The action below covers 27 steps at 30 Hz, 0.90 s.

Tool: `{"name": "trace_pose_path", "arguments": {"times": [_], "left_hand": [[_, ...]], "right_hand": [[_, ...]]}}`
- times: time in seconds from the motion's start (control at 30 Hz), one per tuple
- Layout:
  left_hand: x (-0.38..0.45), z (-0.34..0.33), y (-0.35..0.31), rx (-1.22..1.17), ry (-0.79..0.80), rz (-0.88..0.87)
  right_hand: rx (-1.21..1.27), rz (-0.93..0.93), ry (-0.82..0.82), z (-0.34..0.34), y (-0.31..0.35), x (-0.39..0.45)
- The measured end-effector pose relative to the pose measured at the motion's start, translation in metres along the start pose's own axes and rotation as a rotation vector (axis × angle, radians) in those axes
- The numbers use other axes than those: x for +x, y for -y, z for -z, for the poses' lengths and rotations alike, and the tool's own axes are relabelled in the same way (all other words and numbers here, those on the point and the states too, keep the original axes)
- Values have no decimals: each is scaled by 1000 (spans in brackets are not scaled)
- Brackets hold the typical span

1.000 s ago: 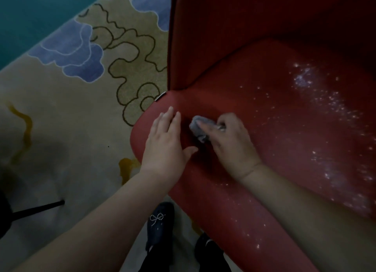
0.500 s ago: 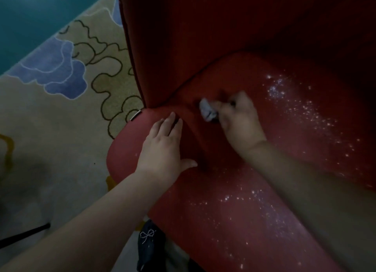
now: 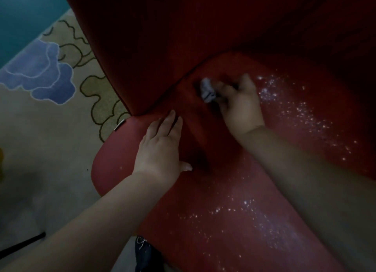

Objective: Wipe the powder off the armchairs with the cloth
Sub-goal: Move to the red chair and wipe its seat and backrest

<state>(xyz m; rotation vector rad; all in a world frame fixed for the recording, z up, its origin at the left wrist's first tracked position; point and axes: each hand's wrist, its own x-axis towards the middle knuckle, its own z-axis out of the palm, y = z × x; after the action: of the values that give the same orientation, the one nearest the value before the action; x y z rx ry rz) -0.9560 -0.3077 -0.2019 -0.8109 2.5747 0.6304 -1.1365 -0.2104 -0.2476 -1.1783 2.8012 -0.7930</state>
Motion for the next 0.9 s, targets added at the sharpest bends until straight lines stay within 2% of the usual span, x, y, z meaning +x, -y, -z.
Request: {"name": "trace_pose_path", "arguments": {"times": [0.1,0.17,0.23,0.3,0.4,0.47,0.57,0.67,0.77,0.83,0.9], "left_hand": [[2,4,-4,-27,-57,-39],[11,6,-13,-45,-141,-78],[24,9,-23,-65,-176,-99],[38,11,-33,-66,-164,-103],[51,15,-41,-107,-120,-65],[56,17,-44,-73,-137,-76],[61,21,-51,-32,-81,-65],[63,20,-61,4,-10,-64],[67,16,-68,35,-12,-63],[68,14,-71,26,-24,-59],[67,14,-73,17,-27,-59]], "right_hand": [[-34,-181,-162,15,-8,-31],[16,-229,-172,21,4,-67],[61,-128,-106,22,11,-77],[19,13,-17,21,-2,-49],[-69,57,-12,22,-30,9],[-82,-63,-67,25,-48,18],[-36,-276,-204,31,-46,-26],[21,-170,-160,29,-25,-57],[-59,-84,-94,26,-42,-11],[-116,-155,-160,29,-65,18],[-104,-316,-265,36,-82,18]]}}
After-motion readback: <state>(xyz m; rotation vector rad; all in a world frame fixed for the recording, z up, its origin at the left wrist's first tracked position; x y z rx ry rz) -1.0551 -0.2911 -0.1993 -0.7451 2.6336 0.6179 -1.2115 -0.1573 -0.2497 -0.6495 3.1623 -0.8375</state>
